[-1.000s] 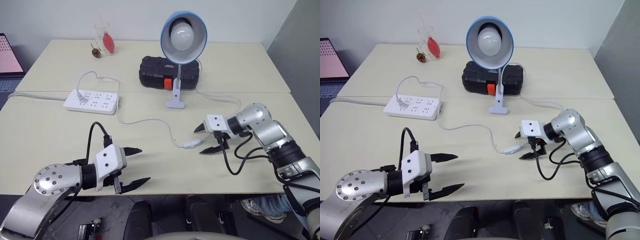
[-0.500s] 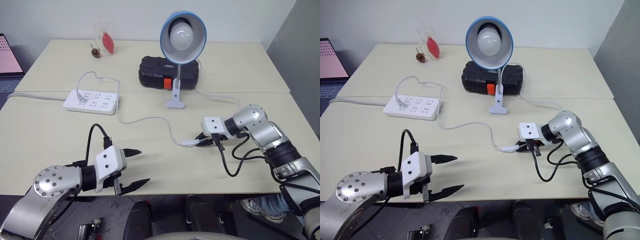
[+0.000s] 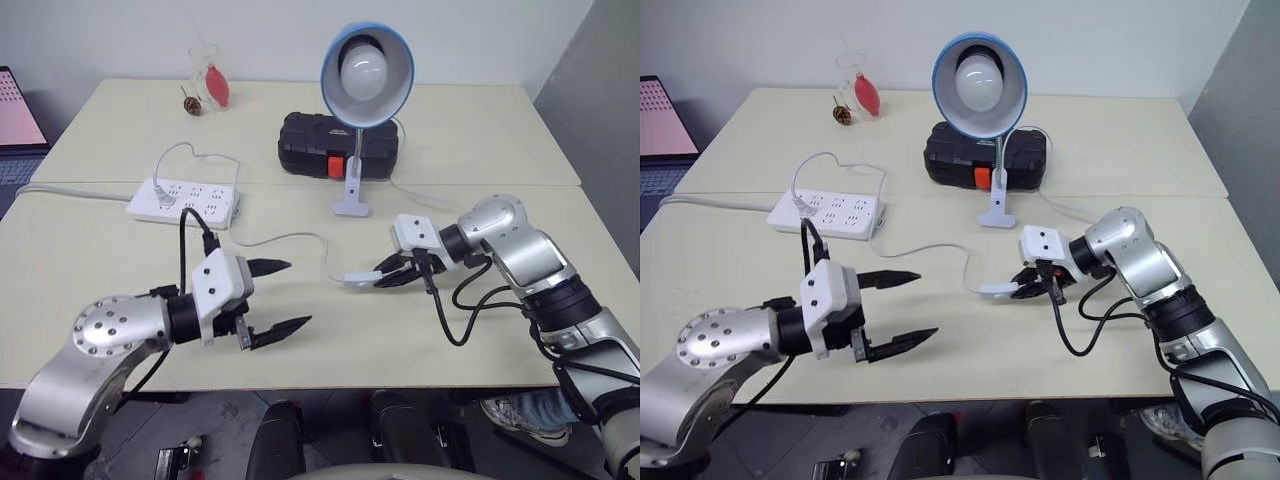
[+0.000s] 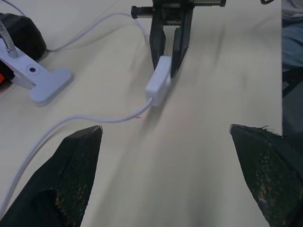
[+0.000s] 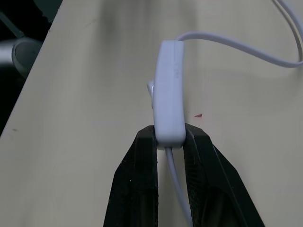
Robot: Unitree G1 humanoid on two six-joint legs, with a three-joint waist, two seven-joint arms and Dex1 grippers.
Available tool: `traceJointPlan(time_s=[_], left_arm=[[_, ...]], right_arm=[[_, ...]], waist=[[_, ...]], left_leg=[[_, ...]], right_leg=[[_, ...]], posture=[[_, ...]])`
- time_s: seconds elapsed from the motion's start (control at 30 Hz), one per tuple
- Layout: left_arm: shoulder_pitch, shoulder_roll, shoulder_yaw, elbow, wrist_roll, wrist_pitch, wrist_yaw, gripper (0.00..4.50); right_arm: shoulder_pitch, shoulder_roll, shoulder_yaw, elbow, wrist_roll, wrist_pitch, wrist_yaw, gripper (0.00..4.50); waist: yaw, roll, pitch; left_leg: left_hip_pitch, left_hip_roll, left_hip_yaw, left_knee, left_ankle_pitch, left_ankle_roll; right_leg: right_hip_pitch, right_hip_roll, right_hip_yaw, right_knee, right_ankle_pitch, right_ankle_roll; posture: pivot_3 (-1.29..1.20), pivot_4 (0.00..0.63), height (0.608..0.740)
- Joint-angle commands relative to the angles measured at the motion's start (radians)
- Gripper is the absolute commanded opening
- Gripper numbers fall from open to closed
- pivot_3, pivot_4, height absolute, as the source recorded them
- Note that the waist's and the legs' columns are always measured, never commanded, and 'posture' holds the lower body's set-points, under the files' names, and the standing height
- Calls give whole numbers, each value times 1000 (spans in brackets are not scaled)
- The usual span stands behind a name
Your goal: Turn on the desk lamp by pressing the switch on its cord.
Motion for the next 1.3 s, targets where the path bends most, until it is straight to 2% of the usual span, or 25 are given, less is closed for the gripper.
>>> traceJointPlan(time_s=[0.03,0.27,0.57,1.17,1.3], left_arm=[[-76,-11,-55,54,1,-17,-38,4500],[-204,-69,-171,205,63,-59,-75,4500],[-291,-146,-237,318,105,-97,-98,4500],[-354,-190,-267,425,165,-161,-167,4500],[-356,-191,-266,424,157,-152,-185,3773]], right_arm=[[-44,16,-16,-60,25,99,-26,397],[-67,53,-4,-82,22,187,-75,397],[-69,71,0,-99,31,208,-99,397],[-59,68,21,-135,36,163,-97,397],[-59,65,24,-131,32,146,-94,397]], waist=[[0,0,0],[0,0,0],[0,0,0],[-1,0,0],[-1,0,0]], left_leg=[[0,0,0,0,0,0],[-1,0,0,0,0,0],[-1,0,-1,0,0,0],[-2,0,-2,0,0,0],[-2,0,-2,0,0,0]], right_leg=[[0,0,0,0,0,0],[0,0,0,0,0,0],[-1,0,0,0,0,0],[-1,0,-1,0,0,0],[-1,0,-1,0,0,0]], posture=[[0,150,740],[0,150,740],[0,150,740],[0,150,740],[0,150,740]])
